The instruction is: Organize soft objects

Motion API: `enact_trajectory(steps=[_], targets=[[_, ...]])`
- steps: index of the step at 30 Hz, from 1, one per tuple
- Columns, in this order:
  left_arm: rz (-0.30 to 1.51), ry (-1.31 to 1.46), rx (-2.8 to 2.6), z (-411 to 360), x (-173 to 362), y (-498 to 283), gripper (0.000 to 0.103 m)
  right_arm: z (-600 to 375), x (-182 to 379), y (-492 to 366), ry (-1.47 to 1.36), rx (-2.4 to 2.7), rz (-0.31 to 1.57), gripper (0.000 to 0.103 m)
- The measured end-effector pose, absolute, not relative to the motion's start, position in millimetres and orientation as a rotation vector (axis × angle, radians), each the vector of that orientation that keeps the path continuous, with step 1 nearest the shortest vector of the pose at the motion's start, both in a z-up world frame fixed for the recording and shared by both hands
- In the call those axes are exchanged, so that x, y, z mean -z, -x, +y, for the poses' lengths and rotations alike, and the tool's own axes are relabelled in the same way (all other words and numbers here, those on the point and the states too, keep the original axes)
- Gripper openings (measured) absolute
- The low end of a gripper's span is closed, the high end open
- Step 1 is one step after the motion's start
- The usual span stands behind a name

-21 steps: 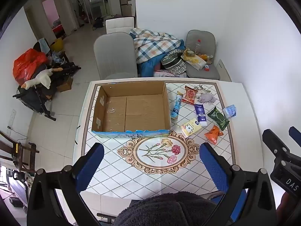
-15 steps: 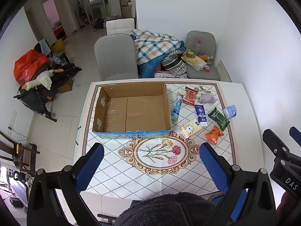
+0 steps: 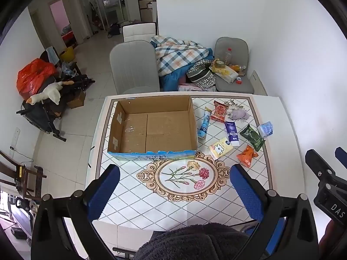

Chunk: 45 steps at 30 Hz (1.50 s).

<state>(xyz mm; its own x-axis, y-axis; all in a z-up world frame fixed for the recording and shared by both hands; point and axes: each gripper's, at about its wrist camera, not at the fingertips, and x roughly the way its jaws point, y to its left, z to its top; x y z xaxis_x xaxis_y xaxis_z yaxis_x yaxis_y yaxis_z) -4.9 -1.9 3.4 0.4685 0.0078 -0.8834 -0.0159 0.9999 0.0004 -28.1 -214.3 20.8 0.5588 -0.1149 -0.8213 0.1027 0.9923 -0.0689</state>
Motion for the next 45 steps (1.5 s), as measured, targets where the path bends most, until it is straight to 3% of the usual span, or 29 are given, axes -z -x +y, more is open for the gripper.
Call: enact_trajectory(steps=[45], targets=[[1.069,0.014,-0.011,-7.5,-7.8,6.6,0.103,-212.3,-26.9,39.4,0.002,0.114,0.951,0.103]])
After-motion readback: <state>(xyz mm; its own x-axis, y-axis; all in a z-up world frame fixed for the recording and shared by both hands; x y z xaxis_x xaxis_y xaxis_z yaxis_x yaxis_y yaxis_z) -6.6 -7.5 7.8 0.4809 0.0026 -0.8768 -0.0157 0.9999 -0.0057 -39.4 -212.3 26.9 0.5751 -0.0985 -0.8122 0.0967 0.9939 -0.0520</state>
